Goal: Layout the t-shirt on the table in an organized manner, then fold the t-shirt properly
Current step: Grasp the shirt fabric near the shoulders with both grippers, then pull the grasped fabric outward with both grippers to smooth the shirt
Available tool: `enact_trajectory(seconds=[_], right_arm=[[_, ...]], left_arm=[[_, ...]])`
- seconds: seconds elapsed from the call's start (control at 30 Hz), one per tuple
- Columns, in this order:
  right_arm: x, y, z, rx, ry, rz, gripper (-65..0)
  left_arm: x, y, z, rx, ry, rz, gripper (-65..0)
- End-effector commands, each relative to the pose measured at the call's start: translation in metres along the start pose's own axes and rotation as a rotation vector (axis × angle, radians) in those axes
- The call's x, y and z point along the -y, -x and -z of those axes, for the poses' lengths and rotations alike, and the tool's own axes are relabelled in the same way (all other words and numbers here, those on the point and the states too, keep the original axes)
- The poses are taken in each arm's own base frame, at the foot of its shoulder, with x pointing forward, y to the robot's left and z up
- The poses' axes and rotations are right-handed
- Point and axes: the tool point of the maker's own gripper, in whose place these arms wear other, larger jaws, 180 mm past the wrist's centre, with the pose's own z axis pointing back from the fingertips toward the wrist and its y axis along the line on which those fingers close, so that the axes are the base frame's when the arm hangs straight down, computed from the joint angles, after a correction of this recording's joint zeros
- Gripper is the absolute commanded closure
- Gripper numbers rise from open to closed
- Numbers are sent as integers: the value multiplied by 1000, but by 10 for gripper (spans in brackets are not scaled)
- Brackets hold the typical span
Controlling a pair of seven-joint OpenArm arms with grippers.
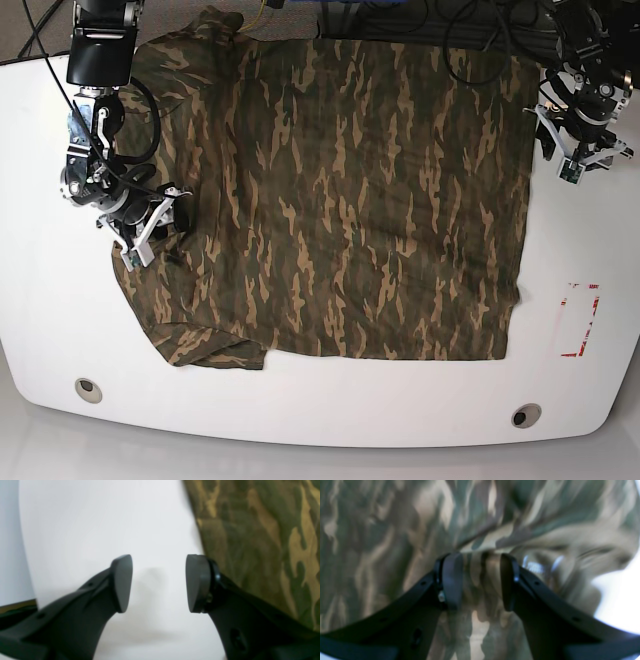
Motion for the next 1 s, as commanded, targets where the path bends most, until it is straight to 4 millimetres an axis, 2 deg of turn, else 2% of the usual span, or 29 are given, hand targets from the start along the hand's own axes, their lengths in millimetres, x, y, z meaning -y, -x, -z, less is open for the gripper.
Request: enact_trajectory(seconds=[0.0,0.1,0.2,0.23,0.4,0.57,0.63,0.73,0.8,0.87,0.97], right_arm=[[4,-41,-22,92,26,-63,-247],[7,-63,-43,151,68,-92,-248],[11,-75,-55,180,94,-108,-248],[11,-77,-57,187,98,-112,-248],[15,-96,-61,226,107,-117,-244],[14,-98,-43,225,74,-51,-225],[17,-100,-35,220,61,-16,-168],[20,-93,-22,192,44,30,-62],[22,-95,-15,197,33,47,0],[16,-98,-6,197,10,50,0],[9,-90,10,175,-21,57,-14]], left_arm=[[-25,-26,-11,70,-68,35,-327],[-31,-43,-18,113,-92,54,-327],[-38,-62,-21,159,-117,61,-327],[-39,-66,-21,169,-121,60,-327],[-45,-116,-18,281,-137,67,-326],[-43,-164,-18,386,-137,69,-326],[-38,-184,-15,428,-121,55,-324],[-28,-200,-11,462,-91,43,-324],[-19,-211,-6,478,-62,50,-322],[-13,-219,1,480,-38,60,-304],[1,-225,20,451,11,82,-240]])
